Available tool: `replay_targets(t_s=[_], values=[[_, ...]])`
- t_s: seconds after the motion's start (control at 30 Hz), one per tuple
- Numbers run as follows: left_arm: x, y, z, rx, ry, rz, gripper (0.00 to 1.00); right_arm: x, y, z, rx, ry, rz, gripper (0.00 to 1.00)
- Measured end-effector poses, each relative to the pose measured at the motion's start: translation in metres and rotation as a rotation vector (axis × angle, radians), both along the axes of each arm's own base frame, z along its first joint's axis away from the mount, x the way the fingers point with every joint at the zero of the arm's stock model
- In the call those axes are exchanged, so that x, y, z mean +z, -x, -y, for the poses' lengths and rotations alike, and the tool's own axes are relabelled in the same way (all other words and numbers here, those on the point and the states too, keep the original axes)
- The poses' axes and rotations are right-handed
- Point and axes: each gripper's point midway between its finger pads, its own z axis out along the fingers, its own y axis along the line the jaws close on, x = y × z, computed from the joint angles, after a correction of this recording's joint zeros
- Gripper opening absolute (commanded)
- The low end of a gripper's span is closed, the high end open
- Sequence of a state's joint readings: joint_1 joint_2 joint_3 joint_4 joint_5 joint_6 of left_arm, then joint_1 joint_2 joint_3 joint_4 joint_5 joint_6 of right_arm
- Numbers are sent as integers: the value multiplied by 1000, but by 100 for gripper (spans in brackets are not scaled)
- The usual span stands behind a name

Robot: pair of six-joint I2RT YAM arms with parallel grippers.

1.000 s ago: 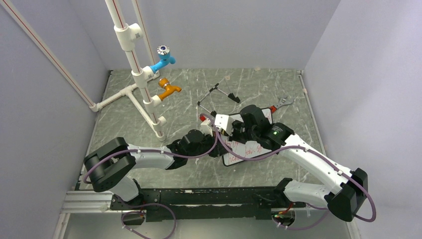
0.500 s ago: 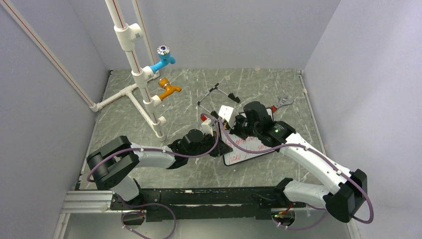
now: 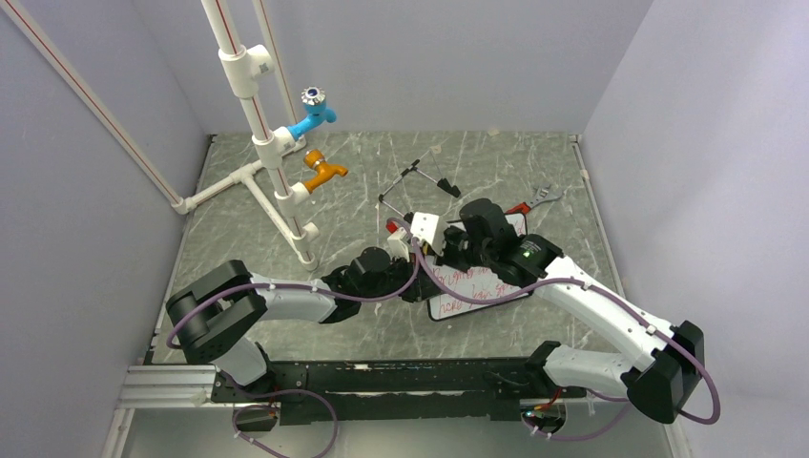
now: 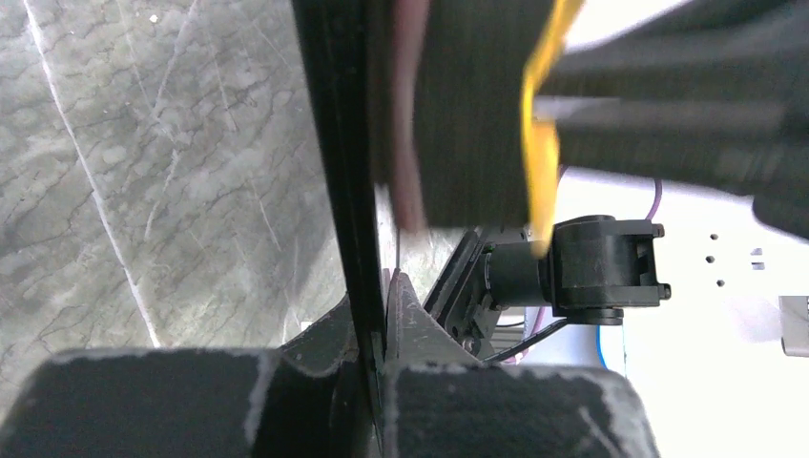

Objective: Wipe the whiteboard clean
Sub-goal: Erase the whiteboard at the center of the board.

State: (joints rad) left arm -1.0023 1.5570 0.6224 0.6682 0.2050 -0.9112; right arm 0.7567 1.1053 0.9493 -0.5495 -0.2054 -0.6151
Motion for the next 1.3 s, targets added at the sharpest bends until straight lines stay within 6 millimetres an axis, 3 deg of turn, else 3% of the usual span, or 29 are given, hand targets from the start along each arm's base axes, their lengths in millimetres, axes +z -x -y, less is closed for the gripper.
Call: replay_targets(t_s=[0.13, 0.23, 0.57, 0.87, 1.3], values=[[1, 0, 0, -3, 2, 0, 0, 12, -24, 7, -108, -18, 51, 0], [1, 1, 0, -4, 3, 0, 0, 14, -31, 10, -140, -20, 68, 0], [-2, 8, 0, -42, -6, -18, 0, 1, 7, -8, 108, -7, -13, 0], [-2, 7, -1, -44, 0, -30, 0, 8, -13, 2, -87, -167, -178, 0], [-8, 12, -11, -61, -8, -33, 0, -15, 23, -16, 152, -38, -157, 0]])
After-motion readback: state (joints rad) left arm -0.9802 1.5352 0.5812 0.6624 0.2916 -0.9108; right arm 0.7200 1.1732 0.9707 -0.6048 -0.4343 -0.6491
